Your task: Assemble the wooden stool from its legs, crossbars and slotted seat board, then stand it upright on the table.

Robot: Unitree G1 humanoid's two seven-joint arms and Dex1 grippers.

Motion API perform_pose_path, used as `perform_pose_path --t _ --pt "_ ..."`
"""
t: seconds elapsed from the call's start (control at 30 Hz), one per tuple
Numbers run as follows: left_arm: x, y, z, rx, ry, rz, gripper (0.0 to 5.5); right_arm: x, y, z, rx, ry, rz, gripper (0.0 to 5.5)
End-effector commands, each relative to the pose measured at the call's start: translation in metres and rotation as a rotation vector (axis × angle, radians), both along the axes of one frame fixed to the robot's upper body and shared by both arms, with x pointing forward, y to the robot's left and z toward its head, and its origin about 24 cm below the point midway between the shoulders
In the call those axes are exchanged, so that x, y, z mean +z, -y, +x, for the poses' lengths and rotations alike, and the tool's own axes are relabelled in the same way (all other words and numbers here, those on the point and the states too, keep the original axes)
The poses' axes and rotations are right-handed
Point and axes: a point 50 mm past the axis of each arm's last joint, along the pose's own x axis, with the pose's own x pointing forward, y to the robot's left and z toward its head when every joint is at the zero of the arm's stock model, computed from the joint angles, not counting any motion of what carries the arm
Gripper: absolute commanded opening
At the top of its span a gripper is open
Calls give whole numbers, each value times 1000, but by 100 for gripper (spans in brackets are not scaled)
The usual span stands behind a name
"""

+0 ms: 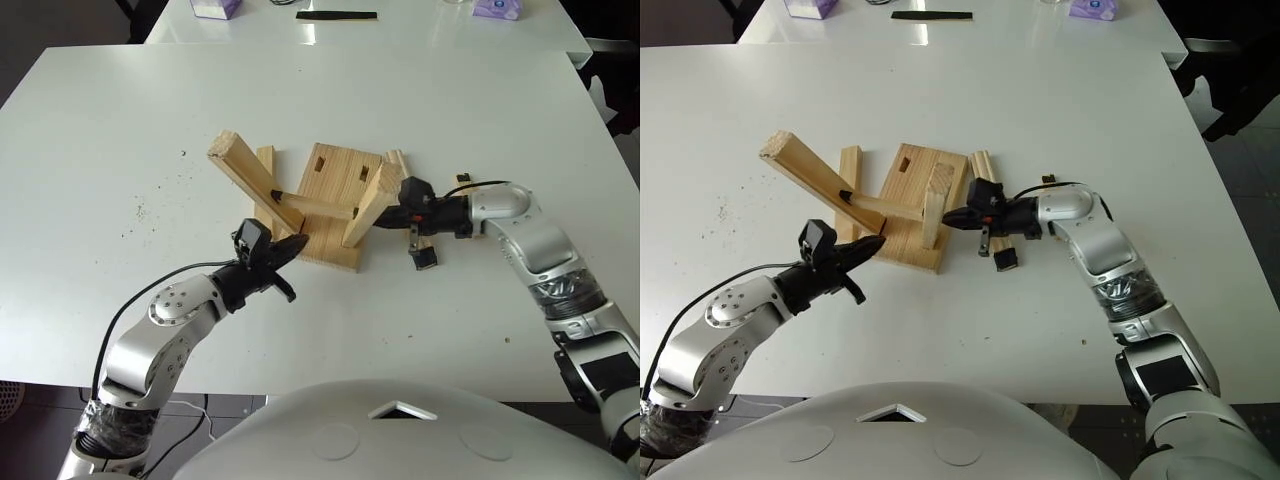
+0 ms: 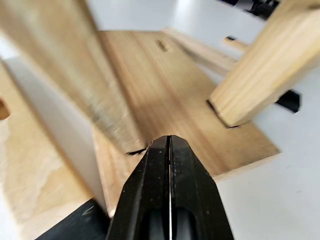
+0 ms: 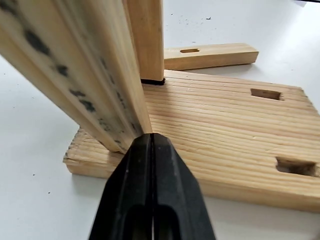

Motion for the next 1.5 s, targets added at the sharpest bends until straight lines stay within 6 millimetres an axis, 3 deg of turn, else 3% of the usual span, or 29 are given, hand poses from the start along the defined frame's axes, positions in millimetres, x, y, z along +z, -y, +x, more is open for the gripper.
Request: perform_pose_path --t 0.03,0.2,0.4,0.53,0.63,0.73,0.8,0.87,1.07,1.17,1.33,1.5 --pt "-3 -15 12 31 25 101 0 1 -13 -12 51 9 20 1" --pt "-4 -20 27 80 53 135 0 12 -27 -29 123 -12 63 1" --pt "-3 -25 45 189 101 150 0 14 -39 -36 120 -3 38 1" --pt "2 -36 58 326 144 160 0 28 -43 -38 117 27 87 1" --pt "12 -43 52 373 162 93 0 47 -26 -16 51 108 88 1" --pt "33 -48 24 359 170 -114 0 61 0 31 -83 188 52 1" --pt "48 -37 4 236 169 -230 0 51 12 59 -162 210 -17 1" --pt "50 -27 -6 133 132 -244 0 35 15 71 -185 201 -71 1" --pt "23 -2 -34 -46 -56 -138 0 8 5 95 -260 194 -99 1" --pt "3 2 -39 -60 -130 -58 0 -8 3 91 -205 153 -140 1" --pt "-12 10 -35 -75 -168 -4 0 -30 10 79 -67 92 -275 1" --pt "-26 4 -30 -54 -187 99 0 -42 24 66 52 67 -389 1"
